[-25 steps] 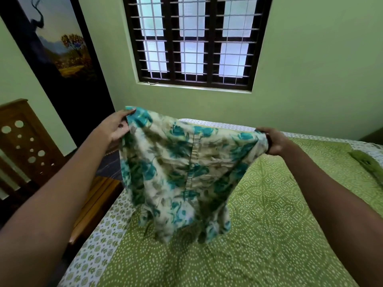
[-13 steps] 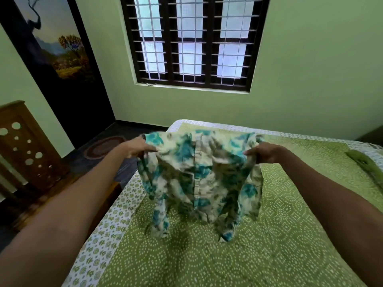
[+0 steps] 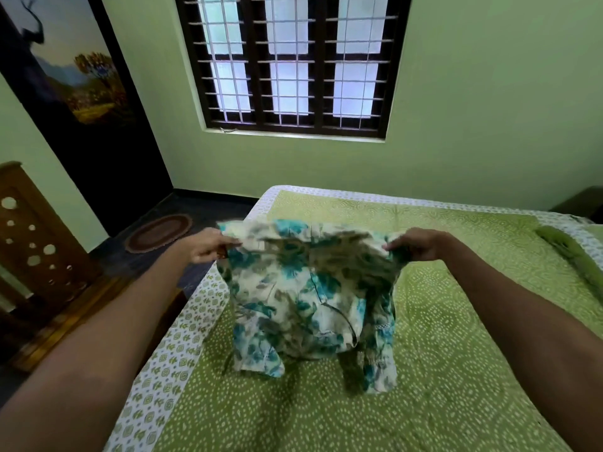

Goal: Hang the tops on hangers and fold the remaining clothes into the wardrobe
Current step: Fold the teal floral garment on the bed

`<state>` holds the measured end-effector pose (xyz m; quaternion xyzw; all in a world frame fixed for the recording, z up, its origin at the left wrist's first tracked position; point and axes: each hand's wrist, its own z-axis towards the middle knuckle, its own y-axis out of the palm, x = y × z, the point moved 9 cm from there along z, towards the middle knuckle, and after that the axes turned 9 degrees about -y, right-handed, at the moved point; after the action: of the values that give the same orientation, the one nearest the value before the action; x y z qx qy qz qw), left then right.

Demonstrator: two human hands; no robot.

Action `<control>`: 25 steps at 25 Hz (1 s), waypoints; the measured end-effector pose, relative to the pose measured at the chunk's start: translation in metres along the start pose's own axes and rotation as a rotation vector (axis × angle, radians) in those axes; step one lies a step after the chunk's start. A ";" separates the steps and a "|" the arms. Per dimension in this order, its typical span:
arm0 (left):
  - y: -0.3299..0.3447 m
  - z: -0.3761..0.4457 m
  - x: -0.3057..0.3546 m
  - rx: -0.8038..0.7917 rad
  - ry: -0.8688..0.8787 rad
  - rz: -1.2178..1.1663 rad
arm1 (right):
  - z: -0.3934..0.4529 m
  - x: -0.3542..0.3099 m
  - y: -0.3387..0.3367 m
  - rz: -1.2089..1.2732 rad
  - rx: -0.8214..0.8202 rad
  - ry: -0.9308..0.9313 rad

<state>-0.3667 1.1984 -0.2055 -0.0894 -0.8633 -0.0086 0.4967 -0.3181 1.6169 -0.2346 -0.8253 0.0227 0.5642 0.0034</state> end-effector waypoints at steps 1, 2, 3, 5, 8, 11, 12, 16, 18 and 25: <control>-0.001 0.001 -0.002 0.014 0.003 -0.015 | 0.002 0.002 -0.005 -0.012 0.032 -0.004; -0.006 0.006 -0.002 0.025 0.042 -0.094 | 0.003 0.000 -0.012 0.049 0.080 -0.033; -0.011 0.008 -0.001 0.035 0.066 -0.185 | 0.004 -0.004 -0.018 0.147 0.116 -0.070; -0.016 0.011 -0.005 0.041 0.037 -0.157 | 0.001 -0.008 -0.023 0.155 0.097 -0.083; -0.019 0.010 -0.001 0.098 0.091 -0.055 | -0.001 -0.009 -0.038 0.097 0.138 -0.113; -0.017 0.019 0.001 0.063 0.101 -0.001 | -0.003 -0.010 -0.037 0.054 0.115 -0.137; -0.017 0.019 0.001 0.078 0.106 0.041 | -0.005 -0.009 -0.038 -0.003 0.148 -0.147; -0.028 0.027 0.005 0.185 0.172 -0.028 | -0.004 -0.009 -0.044 0.094 0.185 -0.205; -0.019 0.024 0.007 0.097 0.175 0.026 | -0.009 -0.001 -0.040 0.048 0.102 -0.142; -0.037 0.019 0.022 0.301 0.354 0.169 | -0.015 -0.003 -0.044 0.060 0.145 -0.235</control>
<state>-0.3997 1.1670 -0.1929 -0.0834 -0.7438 0.1461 0.6469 -0.3032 1.6606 -0.2273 -0.7500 0.0876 0.6537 0.0490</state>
